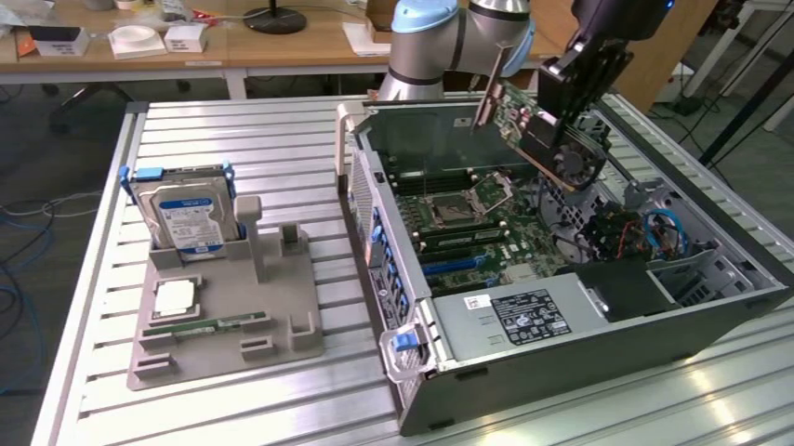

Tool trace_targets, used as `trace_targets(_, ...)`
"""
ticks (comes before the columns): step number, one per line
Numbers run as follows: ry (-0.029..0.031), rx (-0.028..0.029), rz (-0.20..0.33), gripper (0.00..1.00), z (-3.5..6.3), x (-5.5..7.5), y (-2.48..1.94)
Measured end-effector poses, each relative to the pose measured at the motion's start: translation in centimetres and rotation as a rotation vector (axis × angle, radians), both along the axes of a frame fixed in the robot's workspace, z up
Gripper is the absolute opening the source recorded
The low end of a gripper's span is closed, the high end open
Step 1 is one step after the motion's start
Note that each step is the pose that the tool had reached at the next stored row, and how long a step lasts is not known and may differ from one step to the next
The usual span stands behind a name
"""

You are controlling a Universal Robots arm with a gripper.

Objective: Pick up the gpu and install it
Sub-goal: 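Insert the gpu into the slot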

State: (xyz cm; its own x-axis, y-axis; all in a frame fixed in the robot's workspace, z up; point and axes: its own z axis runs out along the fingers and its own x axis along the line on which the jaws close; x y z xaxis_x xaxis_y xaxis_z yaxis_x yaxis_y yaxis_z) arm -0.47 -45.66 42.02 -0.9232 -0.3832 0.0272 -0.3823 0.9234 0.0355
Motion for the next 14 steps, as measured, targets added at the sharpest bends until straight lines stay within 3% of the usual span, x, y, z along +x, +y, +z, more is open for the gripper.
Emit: trace_targets(14, 0.0, 0.0, 0.084, 0.26, 0.0, 0.0, 0.0)
